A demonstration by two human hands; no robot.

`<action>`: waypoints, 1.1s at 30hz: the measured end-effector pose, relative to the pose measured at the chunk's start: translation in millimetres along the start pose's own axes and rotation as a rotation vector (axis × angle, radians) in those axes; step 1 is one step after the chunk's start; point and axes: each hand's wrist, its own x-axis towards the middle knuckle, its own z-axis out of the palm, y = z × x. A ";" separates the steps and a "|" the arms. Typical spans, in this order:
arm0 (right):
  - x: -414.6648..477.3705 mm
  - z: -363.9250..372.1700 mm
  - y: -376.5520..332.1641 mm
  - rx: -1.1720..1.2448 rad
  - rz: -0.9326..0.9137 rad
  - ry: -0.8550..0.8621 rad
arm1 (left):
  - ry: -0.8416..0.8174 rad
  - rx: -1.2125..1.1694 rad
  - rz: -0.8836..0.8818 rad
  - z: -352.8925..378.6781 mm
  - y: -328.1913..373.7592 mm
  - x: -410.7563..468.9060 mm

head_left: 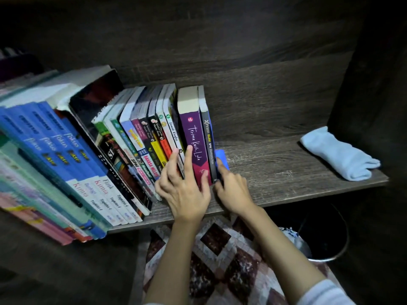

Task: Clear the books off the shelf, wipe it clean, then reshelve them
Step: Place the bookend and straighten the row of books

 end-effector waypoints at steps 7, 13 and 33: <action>6.3 -4.7 9.2 -0.008 -0.020 -0.100 | -0.005 0.010 -0.061 3.2 4.3 0.9; 3.1 5.4 4.7 -0.016 0.037 -0.011 | -0.012 0.014 -0.085 2.7 10.4 -0.4; -7.2 10.9 -0.8 0.163 -0.001 0.197 | -0.120 -0.173 -0.076 -13.4 -26.6 -5.3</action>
